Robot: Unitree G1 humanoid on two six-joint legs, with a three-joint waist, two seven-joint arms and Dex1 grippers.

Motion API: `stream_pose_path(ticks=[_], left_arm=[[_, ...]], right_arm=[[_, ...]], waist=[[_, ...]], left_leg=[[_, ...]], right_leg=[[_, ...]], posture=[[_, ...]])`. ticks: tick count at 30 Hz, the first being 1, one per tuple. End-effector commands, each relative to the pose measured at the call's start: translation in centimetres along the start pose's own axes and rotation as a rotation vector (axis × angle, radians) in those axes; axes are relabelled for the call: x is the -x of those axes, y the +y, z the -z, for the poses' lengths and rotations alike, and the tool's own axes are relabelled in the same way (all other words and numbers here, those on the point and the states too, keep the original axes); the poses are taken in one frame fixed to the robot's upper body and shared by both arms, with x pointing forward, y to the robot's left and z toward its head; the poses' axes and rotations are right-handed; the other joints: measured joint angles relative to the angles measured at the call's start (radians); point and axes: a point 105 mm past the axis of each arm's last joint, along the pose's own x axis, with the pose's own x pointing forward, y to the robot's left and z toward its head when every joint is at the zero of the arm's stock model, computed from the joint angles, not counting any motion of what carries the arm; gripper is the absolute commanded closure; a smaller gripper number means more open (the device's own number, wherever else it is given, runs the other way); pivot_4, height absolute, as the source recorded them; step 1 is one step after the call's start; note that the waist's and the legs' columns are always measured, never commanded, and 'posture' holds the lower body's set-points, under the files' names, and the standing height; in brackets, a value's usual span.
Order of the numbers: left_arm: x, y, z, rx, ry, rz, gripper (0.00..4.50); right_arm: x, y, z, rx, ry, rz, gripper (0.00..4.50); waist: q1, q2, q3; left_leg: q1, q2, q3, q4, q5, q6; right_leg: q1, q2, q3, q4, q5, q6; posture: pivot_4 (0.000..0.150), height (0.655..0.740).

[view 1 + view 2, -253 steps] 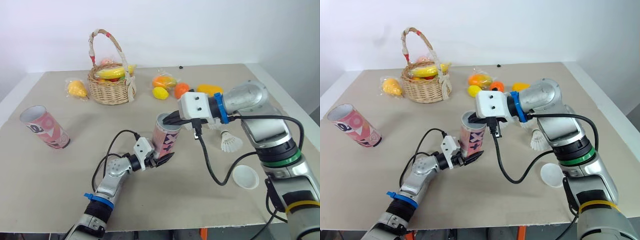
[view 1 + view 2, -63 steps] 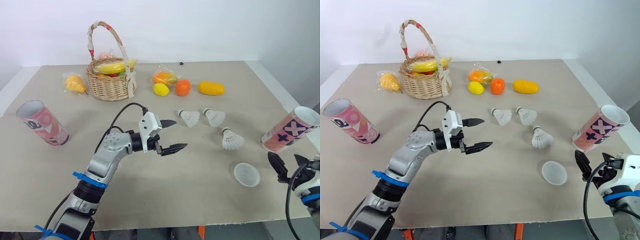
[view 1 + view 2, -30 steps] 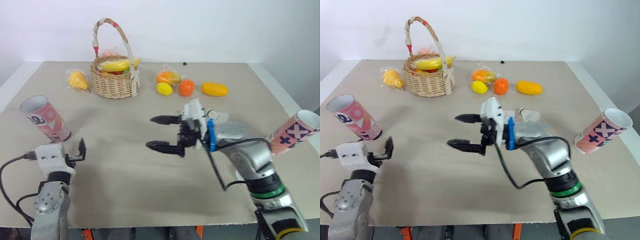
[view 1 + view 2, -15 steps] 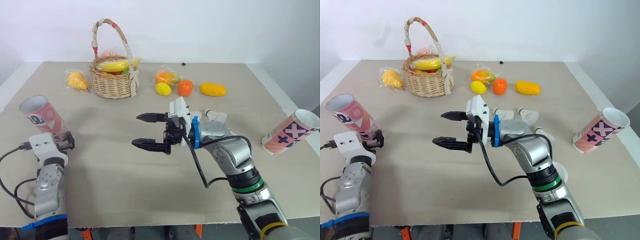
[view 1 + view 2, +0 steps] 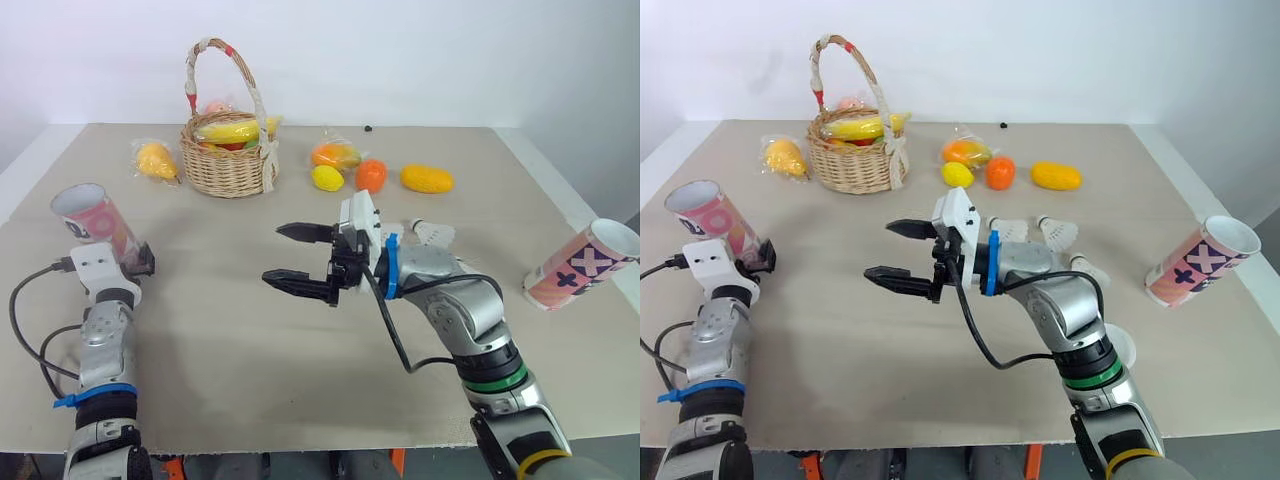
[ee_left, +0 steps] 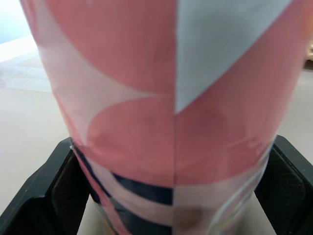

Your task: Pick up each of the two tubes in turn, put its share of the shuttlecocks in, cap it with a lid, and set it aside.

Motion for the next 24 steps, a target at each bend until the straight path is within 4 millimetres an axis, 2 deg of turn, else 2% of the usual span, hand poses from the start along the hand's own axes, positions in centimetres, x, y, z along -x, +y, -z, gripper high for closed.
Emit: stream_pose_path(ticks=[1, 10, 12, 14, 18, 21, 24], left_arm=[[-0.4, -0.2, 0.5, -0.003, 0.012, 0.021, 0.00], [-1.2, -1.0, 0.2, -0.004, -0.006, 0.047, 0.00], [-1.1, -1.0, 0.2, 0.000, -0.008, 0.045, 0.51], [-1.1, -1.2, 0.4, 0.001, 0.002, 0.054, 1.20], [-0.9, -1.6, 0.4, -0.011, -0.004, 0.087, 1.20], [-0.5, -2.2, -0.7, -0.055, -0.038, 0.184, 1.20], [0.7, -3.9, -2.4, -0.164, -0.033, 0.430, 1.20]], right_arm=[[0.1, 0.4, -1.5, 0.036, -0.050, -0.003, 0.05], [0.0, 0.3, -1.6, 0.035, -0.053, 0.007, 0.05], [0.0, 0.3, -1.6, 0.036, -0.054, 0.009, 0.00], [0.0, 0.4, -1.6, 0.033, -0.056, 0.010, 0.00], [0.1, 0.4, -1.4, 0.027, -0.054, 0.020, 0.00], [0.9, -0.2, -1.2, 0.037, -0.063, 0.100, 0.00], [3.2, -1.3, -0.9, 0.082, -0.089, 0.309, 0.00]], waist=[[0.000, 0.000, 0.000], [0.000, 0.000, 0.000], [0.000, 0.000, 0.000], [0.000, 0.000, 0.000], [0.000, 0.000, 0.000], [0.000, 0.000, 0.000], [0.000, 0.000, 0.000]], left_leg=[[0.000, 0.000, 0.000, 0.000, 0.000, 0.000], [0.000, 0.000, -0.001, 0.000, 0.001, -0.001], [0.000, 0.000, -0.001, 0.000, 0.001, -0.001], [0.000, 0.000, -0.001, 0.000, 0.001, -0.001], [0.000, -0.001, -0.001, 0.000, 0.001, -0.001], [-0.001, -0.001, 0.000, -0.001, 0.001, -0.001], [-0.002, -0.001, -0.001, -0.001, 0.000, -0.002]], right_leg=[[0.000, 0.000, 0.000, 0.000, 0.000, 0.000], [0.000, 0.000, -0.001, 0.000, 0.000, 0.000], [0.000, -0.001, -0.001, 0.000, 0.000, 0.000], [0.000, -0.001, -0.001, 0.000, 0.000, 0.000], [0.000, -0.001, -0.001, 0.000, 0.000, 0.000], [0.000, -0.001, -0.001, 0.000, 0.000, 0.000], [-0.001, -0.002, -0.002, -0.001, -0.001, 0.000]], posture=[[0.150, 0.7400], [0.150, 0.7400], [0.150, 0.7400], [0.150, 0.7400], [0.150, 0.7400], [0.150, 0.7400], [0.150, 0.7400]])
